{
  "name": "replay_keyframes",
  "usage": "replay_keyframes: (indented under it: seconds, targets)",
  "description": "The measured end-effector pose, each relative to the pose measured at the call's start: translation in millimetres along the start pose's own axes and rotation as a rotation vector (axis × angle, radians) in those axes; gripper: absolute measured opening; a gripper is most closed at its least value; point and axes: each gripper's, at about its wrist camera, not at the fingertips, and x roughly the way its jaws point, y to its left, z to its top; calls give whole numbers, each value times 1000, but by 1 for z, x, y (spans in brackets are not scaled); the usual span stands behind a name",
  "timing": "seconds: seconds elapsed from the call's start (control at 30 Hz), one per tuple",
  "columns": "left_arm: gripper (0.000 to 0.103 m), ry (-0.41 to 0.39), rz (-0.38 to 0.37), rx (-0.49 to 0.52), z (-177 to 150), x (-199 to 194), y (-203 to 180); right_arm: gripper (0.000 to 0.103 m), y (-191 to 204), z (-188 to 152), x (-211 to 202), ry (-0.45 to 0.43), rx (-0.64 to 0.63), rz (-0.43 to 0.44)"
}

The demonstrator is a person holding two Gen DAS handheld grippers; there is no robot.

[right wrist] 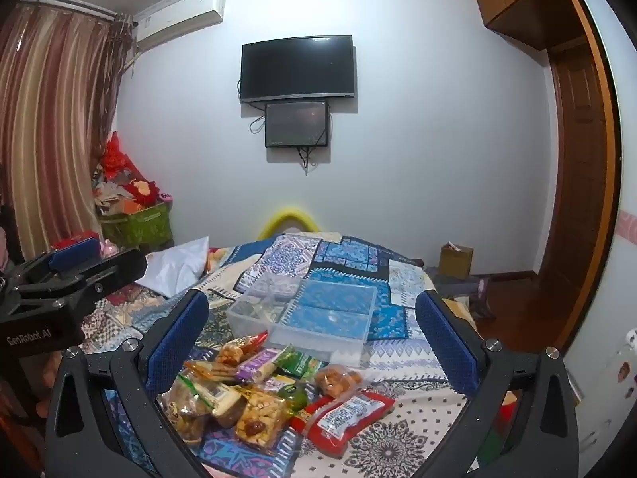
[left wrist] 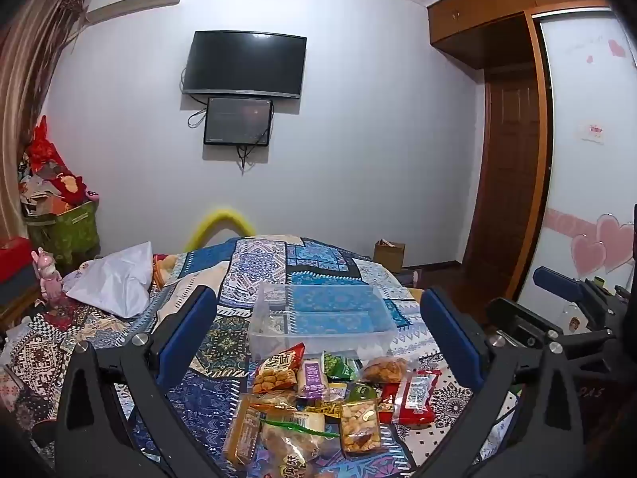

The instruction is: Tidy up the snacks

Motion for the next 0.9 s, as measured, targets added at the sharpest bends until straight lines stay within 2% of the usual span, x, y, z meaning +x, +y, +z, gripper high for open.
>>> replay_keyframes:
  seconds: [0.27,0.9]
  targets:
    - [103,-2,-15,-17,6,7,4,103,0,0,0,1,4,3]
    - [103,-9,-8,11,-2,1,-2,103,-2,1,-3,-11,22,3]
